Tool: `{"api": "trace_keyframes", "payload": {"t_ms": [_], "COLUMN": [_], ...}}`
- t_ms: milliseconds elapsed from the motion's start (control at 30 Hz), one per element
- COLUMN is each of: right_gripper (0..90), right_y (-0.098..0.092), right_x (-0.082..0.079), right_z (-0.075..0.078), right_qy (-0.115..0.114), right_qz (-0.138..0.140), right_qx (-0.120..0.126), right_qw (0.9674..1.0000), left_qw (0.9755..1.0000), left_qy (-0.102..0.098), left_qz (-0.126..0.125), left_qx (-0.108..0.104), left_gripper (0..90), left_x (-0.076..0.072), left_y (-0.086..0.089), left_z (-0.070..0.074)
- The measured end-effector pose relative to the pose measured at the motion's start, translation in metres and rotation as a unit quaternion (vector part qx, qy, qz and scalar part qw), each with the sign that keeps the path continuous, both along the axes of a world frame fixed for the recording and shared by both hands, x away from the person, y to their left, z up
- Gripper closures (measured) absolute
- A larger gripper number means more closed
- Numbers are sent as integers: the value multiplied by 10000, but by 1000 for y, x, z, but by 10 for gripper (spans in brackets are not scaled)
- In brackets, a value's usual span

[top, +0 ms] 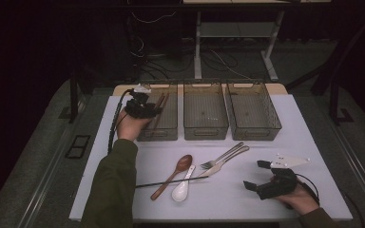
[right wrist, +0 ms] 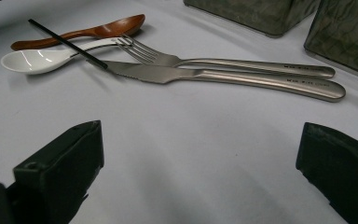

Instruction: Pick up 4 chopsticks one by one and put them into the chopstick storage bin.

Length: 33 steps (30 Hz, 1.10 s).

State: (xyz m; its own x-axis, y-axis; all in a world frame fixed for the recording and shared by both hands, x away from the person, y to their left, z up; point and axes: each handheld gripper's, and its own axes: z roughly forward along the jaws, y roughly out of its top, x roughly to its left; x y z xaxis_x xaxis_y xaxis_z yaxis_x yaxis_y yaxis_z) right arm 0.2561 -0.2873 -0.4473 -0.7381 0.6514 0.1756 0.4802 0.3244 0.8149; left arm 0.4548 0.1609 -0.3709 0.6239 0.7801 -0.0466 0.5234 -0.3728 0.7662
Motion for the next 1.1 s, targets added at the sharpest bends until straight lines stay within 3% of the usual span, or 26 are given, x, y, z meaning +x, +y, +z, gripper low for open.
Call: {"api": "trace_keyframes", "payload": {"t_ms": [133, 267, 600, 633, 933, 1100], "right_gripper": [5, 5, 5, 5, 5, 5], "right_y": [0, 0, 0, 1, 0, 1], "right_x": [0, 0, 0, -2, -1, -1], "right_z": [0, 0, 0, 0, 0, 0], "right_qy": [-3, -5, -9, 77, -8, -11], "right_qz": [-2, -4, -16, -29, -18, -17], "right_qx": [-8, -6, -23, -7, -28, -30], "right_qw": [10000, 10000, 10000, 10000, 10000, 10000], "left_qw": [9993, 9966, 9895, 9888, 9838, 9815], "left_qy": [-98, -76, -135, -133, -93, -60], "left_qz": [-260, -648, -1387, -1444, -1729, -1896], "left_qx": [-239, -505, -379, -367, -464, -257], "left_gripper": [527, 472, 421, 416, 403, 406], "left_x": [-18, -38, -87, -92, -127, -144], "left_y": [3, 4, -6, -7, -9, -10], "left_z": [11, 15, 17, 15, -7, -19]}}
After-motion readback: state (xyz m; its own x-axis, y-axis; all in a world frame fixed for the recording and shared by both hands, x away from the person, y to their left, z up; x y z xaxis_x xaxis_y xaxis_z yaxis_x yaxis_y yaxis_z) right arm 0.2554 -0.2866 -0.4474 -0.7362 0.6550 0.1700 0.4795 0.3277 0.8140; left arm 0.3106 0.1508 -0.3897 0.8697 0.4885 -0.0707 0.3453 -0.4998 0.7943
